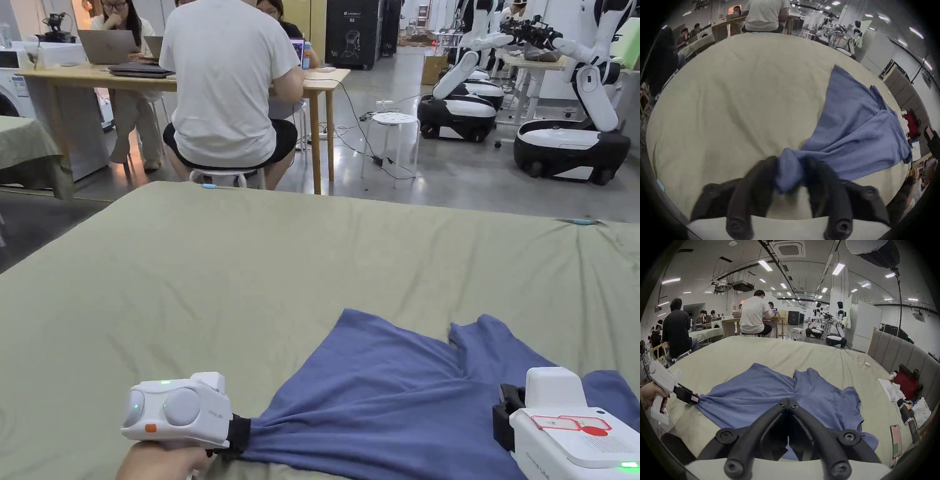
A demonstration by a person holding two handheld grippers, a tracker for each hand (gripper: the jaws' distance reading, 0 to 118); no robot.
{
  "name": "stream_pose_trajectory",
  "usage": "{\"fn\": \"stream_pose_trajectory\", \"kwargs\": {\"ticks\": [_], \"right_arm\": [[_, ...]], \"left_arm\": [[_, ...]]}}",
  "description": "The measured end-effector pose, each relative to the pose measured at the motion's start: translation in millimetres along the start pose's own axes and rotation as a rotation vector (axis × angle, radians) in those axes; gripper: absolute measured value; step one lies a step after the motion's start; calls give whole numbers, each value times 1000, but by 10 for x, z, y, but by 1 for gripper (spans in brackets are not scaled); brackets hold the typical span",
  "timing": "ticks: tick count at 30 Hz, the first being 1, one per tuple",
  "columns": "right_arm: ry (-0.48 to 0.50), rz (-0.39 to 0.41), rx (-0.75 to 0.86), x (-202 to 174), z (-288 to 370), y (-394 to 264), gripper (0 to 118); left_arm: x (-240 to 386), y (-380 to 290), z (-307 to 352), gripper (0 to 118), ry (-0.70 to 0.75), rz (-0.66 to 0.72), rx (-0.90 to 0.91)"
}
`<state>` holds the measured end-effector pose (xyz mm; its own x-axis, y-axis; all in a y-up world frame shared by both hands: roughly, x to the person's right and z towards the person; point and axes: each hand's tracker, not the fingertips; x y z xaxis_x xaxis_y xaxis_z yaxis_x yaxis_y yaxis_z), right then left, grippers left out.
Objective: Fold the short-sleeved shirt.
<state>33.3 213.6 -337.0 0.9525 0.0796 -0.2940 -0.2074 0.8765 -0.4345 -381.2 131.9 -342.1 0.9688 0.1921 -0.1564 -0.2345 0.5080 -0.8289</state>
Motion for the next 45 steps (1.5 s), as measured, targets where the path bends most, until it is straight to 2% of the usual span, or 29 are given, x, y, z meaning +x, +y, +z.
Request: {"fn": "stream_pose_trajectory", "kwargs": {"ticks": [1,2,3,5,8,9,12,14,17,18,19,20,21,22,24,25,28,29,30,31,32,33,34,35,37,38,41,45], "right_arm": [[-1,1,-1,11,2,1,0],[-1,1,-1,40,-4,8,0],[0,-1,-3,81,-21,19,0],[-1,-7,-11,168,-64,51,0],[-38,30,-30,371,-237,120,0],[-58,42,-44,461,-286,175,0],[-93,8,-105,845,-633,266,0],[-127,27,-160,1102,-926,322,0],[-67,39,-220,1306,-1289,457,0],[-46,36,-223,1370,-1454,473,5],[-45,42,-218,1425,-1626,481,37],[-37,55,-241,1466,-1790,490,77],[-42,81,-297,1555,-2012,457,111],[-31,90,-308,1594,-2154,454,118],[-27,76,-300,1663,-2388,431,105],[-41,51,-353,1779,-2618,355,105],[-57,65,-406,1832,-2865,189,105],[-71,72,-422,1807,-2800,195,102],[-59,57,-441,1802,-2826,134,93],[8,-15,-430,1803,-2783,99,82],[3,-40,-411,1791,-2735,100,76],[-18,-22,-405,1797,-2695,115,60],[23,-29,-398,1778,-2643,118,31],[15,-21,-398,1756,-2596,120,3],[-35,29,-390,1680,-2472,177,0],[-23,17,-385,1669,-2419,199,0],[-92,9,-306,1593,-2148,403,0],[-119,70,-181,1419,-1672,720,0]], "left_arm": [[17,8,51,8,-47,30,6],[56,2,94,7,-25,30,10],[92,-8,140,7,12,-28,29],[173,-28,222,7,9,-53,52],[294,-29,479,7,25,-93,160],[344,-37,569,7,16,-104,191],[480,-62,776,7,32,-157,275],[558,-92,832,7,39,-181,295],[578,-94,832,7,32,-187,301],[585,-97,823,7,30,-188,303],[576,-79,807,7,27,-191,299],[576,-82,794,7,29,-191,297],[567,-85,778,7,32,-190,297],[551,-75,757,7,36,-190,290],[517,-64,716,7,46,-185,281],[499,-54,693,7,46,-184,271],[481,-24,634,7,56,-184,256],[474,-13,617,7,56,-183,251],[475,-6,600,7,59,-182,250],[507,9,593,7,63,-186,245],[512,14,580,7,66,-187,242],[515,18,570,7,66,-186,243],[520,26,559,7,67,-186,242],[532,34,551,7,69,-189,240],[551,38,523,7,82,-194,242],[558,41,515,7,85,-196,245],[620,93,524,7,120,-216,316],[714,331,532,7,130,-257,347]]}}
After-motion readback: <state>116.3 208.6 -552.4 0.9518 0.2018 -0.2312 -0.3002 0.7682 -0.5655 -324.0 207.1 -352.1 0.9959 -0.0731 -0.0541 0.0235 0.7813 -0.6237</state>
